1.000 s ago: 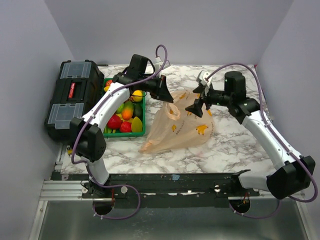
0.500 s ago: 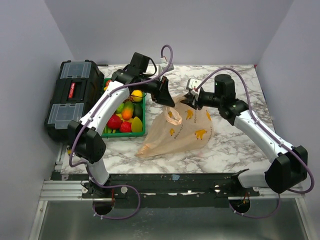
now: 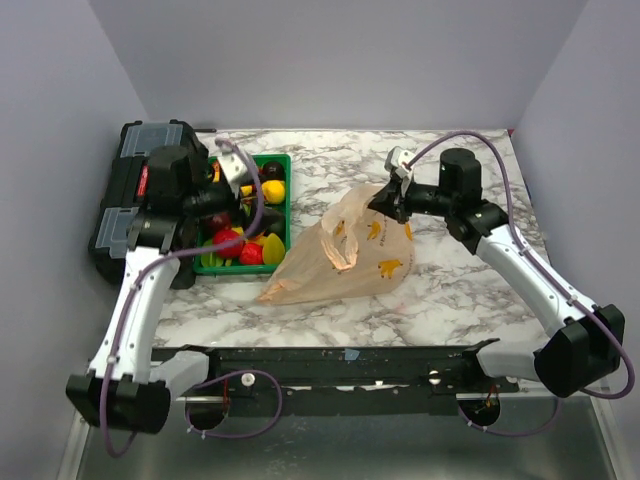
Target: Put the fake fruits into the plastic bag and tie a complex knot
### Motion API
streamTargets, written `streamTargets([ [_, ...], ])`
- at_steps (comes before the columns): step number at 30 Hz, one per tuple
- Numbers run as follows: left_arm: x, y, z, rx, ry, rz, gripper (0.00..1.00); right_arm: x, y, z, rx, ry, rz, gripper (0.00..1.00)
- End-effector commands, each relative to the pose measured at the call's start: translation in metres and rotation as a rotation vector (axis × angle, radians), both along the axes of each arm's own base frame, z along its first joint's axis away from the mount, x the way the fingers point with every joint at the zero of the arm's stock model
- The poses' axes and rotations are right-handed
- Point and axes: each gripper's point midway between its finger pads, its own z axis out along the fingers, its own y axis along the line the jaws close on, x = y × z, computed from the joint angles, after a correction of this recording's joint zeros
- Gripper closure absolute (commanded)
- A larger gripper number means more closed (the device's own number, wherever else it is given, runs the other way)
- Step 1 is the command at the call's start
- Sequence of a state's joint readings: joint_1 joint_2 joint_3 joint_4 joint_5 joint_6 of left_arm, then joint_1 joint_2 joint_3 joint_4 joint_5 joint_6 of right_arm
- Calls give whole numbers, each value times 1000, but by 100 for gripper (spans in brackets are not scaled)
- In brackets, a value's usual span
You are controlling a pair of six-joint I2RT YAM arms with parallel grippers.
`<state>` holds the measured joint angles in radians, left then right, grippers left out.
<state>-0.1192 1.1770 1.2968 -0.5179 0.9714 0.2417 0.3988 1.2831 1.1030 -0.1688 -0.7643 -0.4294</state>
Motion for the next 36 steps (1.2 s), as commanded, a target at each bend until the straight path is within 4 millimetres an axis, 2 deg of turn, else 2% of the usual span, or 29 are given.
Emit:
streamTargets([
  [1, 1, 18, -22, 248, -510, -33, 2, -13, 7, 17, 88, 137, 41, 99],
  [7, -9, -8, -26, 289, -851, -32, 1, -19, 13, 24, 113, 231, 100, 99],
  [10, -14, -29, -12, 257, -964, -14, 2, -21, 16, 23, 115, 273, 128, 99],
  [15, -28, -58, 23, 148, -1039, -13, 2, -22, 19, 19, 102, 314, 147, 99],
  [19, -46, -83, 37, 74, -1063, -85, 2, -22, 22, 15, 98, 345, 180, 99],
  [24, -57, -105, 48, 20, -1034, -173, 4, -23, 24, 11, 70, 346, 236, 99],
  [26, -57, -110, 57, -7, -960, -192, 23, -22, 24, 6, 46, 325, 260, 99],
  [28, -55, -113, 69, -28, -840, -192, 59, -14, 24, 1, 25, 296, 251, 99],
  [30, -48, -113, 74, -46, -682, -164, 86, -4, 24, -6, -7, 257, 242, 99],
  [31, -45, -110, 78, -66, -610, -146, 95, 3, 22, -9, -21, 239, 231, 99],
  [32, -41, -108, 73, -79, -504, -128, 100, 11, 19, -13, -36, 211, 228, 99],
  [34, -33, -100, 76, -131, -348, -76, 100, 31, 11, -22, -74, 161, 200, 92],
  [36, -23, -92, 80, -209, -173, -5, 100, 64, 1, -30, -109, 99, 107, 73],
])
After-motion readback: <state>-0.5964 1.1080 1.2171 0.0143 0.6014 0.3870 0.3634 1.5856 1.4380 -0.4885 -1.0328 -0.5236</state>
